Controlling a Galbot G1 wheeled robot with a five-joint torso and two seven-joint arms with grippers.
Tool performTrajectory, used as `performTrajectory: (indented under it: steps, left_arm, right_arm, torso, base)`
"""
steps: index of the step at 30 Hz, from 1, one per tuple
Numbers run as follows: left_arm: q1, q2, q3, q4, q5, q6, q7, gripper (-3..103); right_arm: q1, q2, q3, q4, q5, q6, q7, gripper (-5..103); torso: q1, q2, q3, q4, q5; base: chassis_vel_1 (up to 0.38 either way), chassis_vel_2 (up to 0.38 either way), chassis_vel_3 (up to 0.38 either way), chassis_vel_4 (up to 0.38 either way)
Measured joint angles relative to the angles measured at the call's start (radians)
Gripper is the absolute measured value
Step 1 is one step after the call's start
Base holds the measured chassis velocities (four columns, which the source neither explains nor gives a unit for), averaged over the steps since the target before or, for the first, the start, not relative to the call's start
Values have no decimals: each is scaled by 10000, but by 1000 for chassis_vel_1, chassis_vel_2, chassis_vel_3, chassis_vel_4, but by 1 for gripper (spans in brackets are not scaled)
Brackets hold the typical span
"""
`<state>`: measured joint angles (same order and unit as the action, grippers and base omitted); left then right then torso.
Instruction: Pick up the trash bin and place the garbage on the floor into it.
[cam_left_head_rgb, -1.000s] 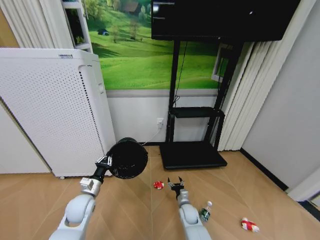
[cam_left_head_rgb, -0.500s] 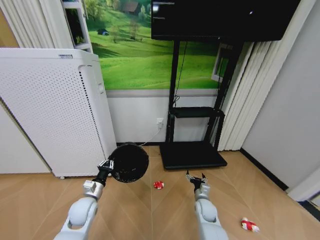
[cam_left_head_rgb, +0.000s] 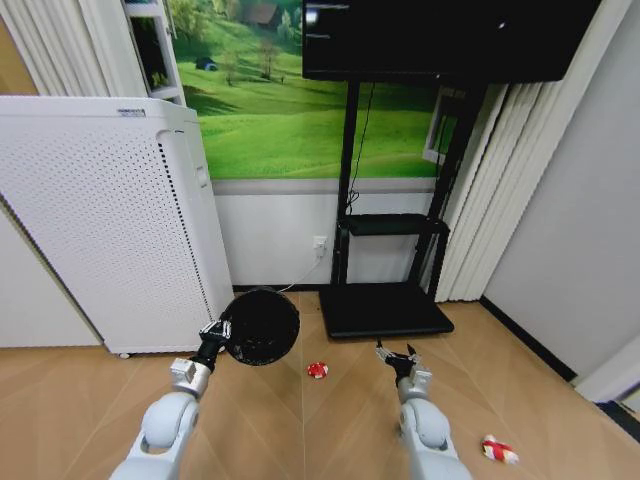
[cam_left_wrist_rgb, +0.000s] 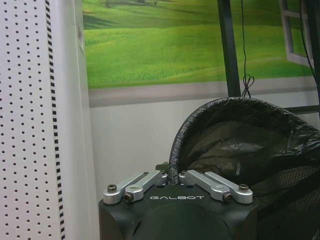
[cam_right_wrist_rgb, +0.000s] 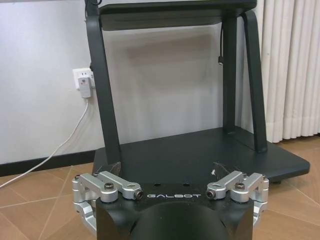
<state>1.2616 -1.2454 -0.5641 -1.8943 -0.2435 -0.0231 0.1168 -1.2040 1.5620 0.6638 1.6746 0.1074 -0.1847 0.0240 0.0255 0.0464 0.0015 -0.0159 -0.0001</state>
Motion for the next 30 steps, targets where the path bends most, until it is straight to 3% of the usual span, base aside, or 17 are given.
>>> performTrajectory:
  steps: [9, 12, 19, 21, 30]
  left_arm:
    - [38, 32, -65, -125, 15, -12, 27, 3]
    - [41, 30, -104, -128, 7, -20, 39, 3]
    - [-25, -68, -114, -27, 26, -68, 89, 3]
    - [-124, -144, -21, 33, 75, -98, 114, 3]
    - [60, -128, 127, -222, 104, -86, 101, 3]
  right_arm:
    - [139, 151, -143, 74, -120, 22, -90, 100]
    - [154, 209, -226, -134, -402, 443, -116, 100]
    - [-270, 260, -831, -533, -494, 119, -726, 100]
    - [-180, 429, -1300, -1431, -598, -83, -1161, 100]
    - [1244, 458, -1895, -4835, -1478, 453, -1202, 100]
  torso:
    - [1, 0, 1, -2, 1]
    - [2, 0, 3, 0, 1]
    - [1, 0, 1, 0, -1]
    - [0, 0, -1, 0, 2]
    - [0, 0, 1, 0, 0]
  base:
    - [-126, 110, 140, -117]
    - [-148, 149, 119, -133]
    - [-43, 62, 34, -40]
    - [0, 0, 0, 0]
    - [6, -11, -5, 5]
